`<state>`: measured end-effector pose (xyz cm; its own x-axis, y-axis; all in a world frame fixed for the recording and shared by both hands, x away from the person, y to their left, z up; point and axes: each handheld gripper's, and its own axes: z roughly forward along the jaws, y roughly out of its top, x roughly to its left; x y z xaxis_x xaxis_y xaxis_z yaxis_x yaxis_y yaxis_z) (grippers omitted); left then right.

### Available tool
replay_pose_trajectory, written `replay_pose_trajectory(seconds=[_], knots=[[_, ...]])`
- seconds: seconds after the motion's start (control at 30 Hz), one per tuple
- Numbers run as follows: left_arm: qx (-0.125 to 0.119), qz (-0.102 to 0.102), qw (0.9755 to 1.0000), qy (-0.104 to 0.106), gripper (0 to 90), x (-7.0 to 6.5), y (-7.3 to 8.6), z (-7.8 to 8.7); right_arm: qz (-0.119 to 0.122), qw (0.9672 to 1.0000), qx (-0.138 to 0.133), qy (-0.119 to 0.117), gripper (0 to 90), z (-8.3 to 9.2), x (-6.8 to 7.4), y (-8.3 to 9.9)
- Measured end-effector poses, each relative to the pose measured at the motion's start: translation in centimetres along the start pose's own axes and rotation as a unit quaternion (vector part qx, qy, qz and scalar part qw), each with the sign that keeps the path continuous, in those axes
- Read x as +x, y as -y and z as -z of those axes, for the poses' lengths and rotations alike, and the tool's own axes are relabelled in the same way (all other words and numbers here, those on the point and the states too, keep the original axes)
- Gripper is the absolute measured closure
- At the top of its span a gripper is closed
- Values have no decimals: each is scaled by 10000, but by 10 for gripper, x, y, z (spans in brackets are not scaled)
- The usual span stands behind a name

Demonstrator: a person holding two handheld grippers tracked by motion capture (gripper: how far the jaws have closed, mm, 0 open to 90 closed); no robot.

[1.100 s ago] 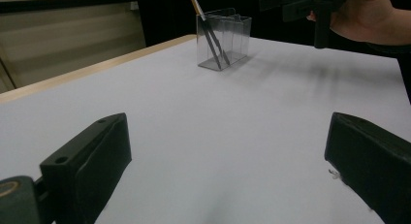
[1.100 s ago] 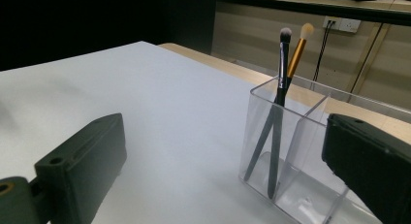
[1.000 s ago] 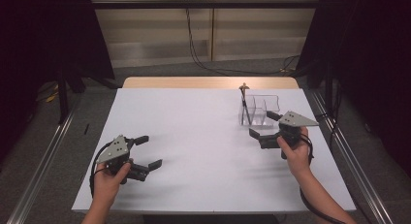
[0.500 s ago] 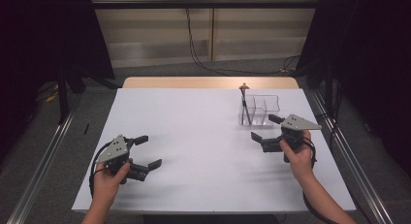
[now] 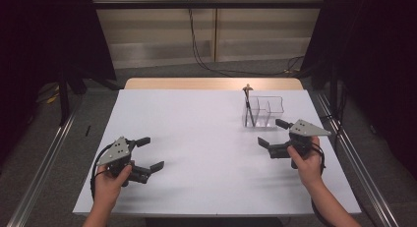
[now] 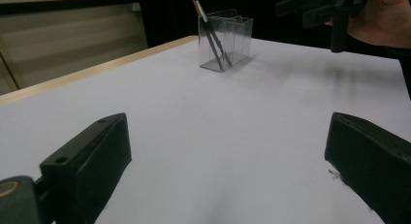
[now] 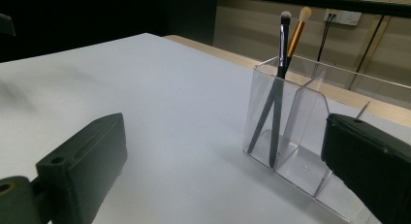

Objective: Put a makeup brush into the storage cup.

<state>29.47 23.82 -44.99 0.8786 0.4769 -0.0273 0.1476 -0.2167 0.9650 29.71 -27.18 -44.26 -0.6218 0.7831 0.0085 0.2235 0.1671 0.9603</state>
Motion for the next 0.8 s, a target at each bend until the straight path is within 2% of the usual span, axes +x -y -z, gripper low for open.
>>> replay_pose_trajectory(seconds=[0.8], knots=[[9,-9,10000,-13,27,2,0,-1,-71,9999,100,36,20,17,2,11]])
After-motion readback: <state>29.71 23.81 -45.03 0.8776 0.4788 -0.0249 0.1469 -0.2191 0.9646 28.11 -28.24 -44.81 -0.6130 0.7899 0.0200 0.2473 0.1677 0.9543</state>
